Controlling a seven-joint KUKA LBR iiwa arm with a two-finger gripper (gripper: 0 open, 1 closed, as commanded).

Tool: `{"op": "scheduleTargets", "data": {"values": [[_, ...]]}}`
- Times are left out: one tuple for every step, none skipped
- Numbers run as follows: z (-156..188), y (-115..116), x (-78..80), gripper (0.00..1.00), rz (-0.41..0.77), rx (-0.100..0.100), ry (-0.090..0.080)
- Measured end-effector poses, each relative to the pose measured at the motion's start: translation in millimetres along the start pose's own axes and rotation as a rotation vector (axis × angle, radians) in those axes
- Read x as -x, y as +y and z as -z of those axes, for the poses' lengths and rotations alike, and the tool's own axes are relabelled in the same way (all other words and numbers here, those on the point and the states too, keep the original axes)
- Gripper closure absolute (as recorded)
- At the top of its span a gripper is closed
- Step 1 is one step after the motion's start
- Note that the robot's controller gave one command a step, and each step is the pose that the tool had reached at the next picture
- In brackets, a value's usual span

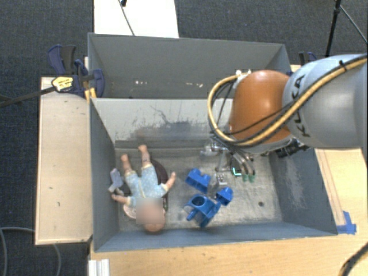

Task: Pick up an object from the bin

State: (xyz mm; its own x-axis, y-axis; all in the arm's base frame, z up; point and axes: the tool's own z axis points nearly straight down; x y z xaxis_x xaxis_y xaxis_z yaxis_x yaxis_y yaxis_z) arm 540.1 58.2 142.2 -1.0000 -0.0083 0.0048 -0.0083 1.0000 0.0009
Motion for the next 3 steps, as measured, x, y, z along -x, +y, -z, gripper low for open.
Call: {"op": "scheduleTargets", "data": {"values": [[3.3,-0.3,1.9,0.0,-0.001,0.0,-0.007],[-66.8,-10.7,13.5,1.0,0.251,0.0,-0.013],[-66.8,-10.7,13.5,1.0,0.25,0.0,-0.013]]}}
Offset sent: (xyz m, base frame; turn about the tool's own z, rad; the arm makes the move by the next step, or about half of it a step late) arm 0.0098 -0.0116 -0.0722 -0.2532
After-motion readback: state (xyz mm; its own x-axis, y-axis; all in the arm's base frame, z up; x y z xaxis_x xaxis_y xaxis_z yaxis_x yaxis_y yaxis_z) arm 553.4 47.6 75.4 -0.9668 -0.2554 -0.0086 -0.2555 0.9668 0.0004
